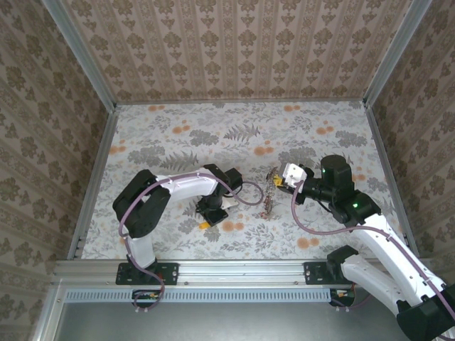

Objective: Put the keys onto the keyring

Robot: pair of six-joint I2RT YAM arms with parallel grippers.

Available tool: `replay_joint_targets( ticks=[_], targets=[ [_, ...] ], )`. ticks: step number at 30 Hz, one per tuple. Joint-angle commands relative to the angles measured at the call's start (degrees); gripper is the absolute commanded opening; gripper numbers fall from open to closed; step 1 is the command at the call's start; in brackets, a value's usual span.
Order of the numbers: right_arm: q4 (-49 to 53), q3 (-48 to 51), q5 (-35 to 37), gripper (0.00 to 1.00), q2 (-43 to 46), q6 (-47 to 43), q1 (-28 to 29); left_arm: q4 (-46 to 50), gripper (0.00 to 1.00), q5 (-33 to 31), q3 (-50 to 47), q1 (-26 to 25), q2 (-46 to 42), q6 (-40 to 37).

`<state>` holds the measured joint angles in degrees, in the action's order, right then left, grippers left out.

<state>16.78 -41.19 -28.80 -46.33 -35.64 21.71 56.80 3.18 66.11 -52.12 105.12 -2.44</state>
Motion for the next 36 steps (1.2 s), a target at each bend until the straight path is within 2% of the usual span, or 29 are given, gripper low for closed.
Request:
replay_joint_targets(
  ticks=[1,3,8,12,17,22,28,36],
  targets=[
    [-1.31,-1.17,-0.13,0.00,1.41,-0.05,0.26,0.28,0.06,0.63,1.11,-0.39,-1.80,-1.75],
    [-1.34,-1.17,-0.26,0.00,1.37,0.00,0.32,0.25,0.00,0.96,1.23,-0.27,-2.17,-2.50],
    [-0.29,-1.15,-2.30,0.00,0.42,-1.02,0.76,1.04,0.00,1.74,1.44,0.96,-6.07,-5.50],
    [2.09,-2.05,-4.93,0.00,-2.60,-3.09,3.25,1.10,0.00,5.63,2.52,4.25,-12.45,-9.22],
    [-1.53,-0.38,-9.39,0.00,-3.83,-1.70,4.71,-3.23,0.00,7.69,-0.26,4.88,-22.94,-18.82],
    [-2.03,-0.53,-10.59,0.00,-5.98,-1.47,7.09,-10.82,0.00,11.86,-4.81,5.06,-30.98,-25.58],
    [-2.34,-1.78,-10.83,0.00,-8.66,-2.15,10.32,-21.46,0.00,17.71,-9.96,5.23,-37.65,-28.97],
    [-4.39,-3.15,-13.34,0.00,-13.02,-1.07,13.86,-28.67,0.00,25.59,-13.26,5.63,-41.84,-36.42]
  ],
)
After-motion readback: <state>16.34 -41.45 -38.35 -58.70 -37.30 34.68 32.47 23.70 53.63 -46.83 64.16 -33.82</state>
